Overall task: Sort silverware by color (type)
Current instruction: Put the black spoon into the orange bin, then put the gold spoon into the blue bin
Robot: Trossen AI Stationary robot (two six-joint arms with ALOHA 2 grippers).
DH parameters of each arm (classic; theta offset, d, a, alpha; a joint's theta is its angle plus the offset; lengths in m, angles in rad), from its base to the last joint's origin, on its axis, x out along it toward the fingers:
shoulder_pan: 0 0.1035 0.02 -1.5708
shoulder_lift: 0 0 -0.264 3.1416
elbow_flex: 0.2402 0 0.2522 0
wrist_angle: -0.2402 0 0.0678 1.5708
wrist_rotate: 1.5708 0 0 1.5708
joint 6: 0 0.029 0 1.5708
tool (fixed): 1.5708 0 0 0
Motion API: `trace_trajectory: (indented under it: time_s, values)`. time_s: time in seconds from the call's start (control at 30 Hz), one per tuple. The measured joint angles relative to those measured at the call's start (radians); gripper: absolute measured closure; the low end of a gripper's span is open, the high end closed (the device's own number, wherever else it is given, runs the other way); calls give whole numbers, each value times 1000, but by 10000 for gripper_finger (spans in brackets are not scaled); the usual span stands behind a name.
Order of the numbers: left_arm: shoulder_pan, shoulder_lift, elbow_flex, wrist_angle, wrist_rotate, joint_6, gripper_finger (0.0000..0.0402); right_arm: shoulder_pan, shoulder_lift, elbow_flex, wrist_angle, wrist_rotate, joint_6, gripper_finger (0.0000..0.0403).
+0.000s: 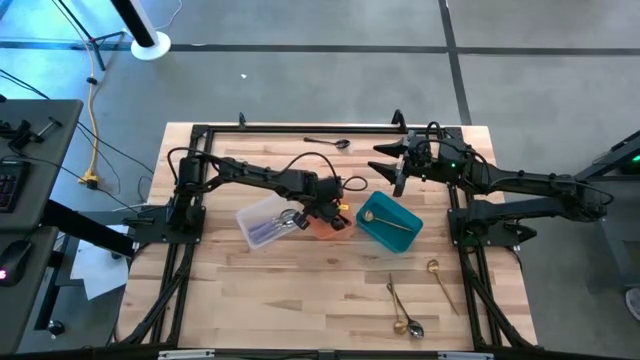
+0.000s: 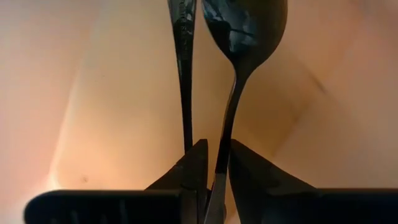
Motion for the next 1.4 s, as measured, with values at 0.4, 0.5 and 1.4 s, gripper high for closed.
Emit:
trace_trajectory:
  time_s: [0.4,0.5,1.4]
  values:
    - [0,-2,0,-16,0,0,298,0,0,0,0,0,1,161]
    - [0,-2,0,-17,1,0,292,0,0,0,0,0,19,161]
    - [-3,0,103,-153,-8,19,289,0,0,-1,0,0,24,161]
